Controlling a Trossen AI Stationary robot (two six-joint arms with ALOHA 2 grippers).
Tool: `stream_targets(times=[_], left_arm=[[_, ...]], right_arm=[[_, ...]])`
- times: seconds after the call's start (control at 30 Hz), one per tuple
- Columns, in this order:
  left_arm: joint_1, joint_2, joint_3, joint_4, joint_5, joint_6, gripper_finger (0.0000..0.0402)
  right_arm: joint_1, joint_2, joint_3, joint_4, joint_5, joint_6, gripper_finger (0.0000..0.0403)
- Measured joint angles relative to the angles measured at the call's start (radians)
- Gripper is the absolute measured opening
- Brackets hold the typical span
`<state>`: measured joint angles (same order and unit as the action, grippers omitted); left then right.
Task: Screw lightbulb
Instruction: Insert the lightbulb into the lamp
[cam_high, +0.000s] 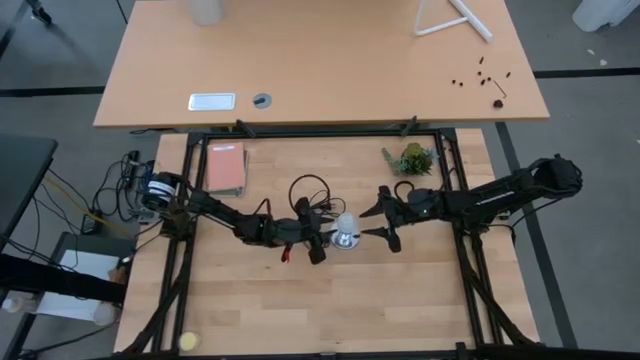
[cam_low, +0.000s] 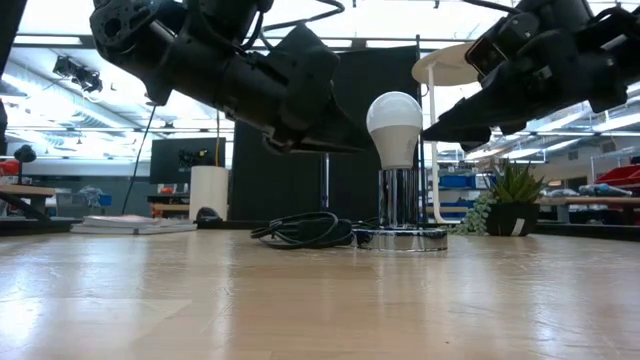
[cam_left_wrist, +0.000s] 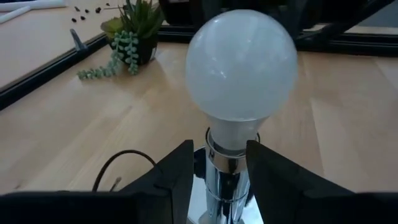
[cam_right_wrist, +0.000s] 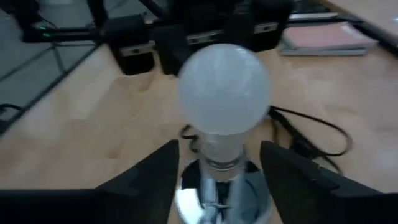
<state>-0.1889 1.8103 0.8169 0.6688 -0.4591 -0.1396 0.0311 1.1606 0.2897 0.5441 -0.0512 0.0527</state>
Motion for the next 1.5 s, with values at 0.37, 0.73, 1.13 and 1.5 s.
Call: stream_targets(times=[0.37,0.73,1.13,1.5], left_arm=[[0.0,0.0,0.001,0.02,0.007,-0.001,0.015],[0.005,0.0,0.001,0.022,-0.045,-0.019,0.015],[0.017,0.0,0.001,0.001,-0.043,-0.026,0.015],[0.017,0.0,0.001,-0.014,0.039,-0.053,0.015]], right_arm=[[0.001,0.115,0.0,0.122,-0.021,0.008,0.033],[0.014,0.184,0.001,0.182,-0.018,0.009,0.032],[0.028,0.183,0.001,0.172,0.007,0.008,0.0311],[0.007,0.183,0.001,0.172,0.008,0.023,0.0309]])
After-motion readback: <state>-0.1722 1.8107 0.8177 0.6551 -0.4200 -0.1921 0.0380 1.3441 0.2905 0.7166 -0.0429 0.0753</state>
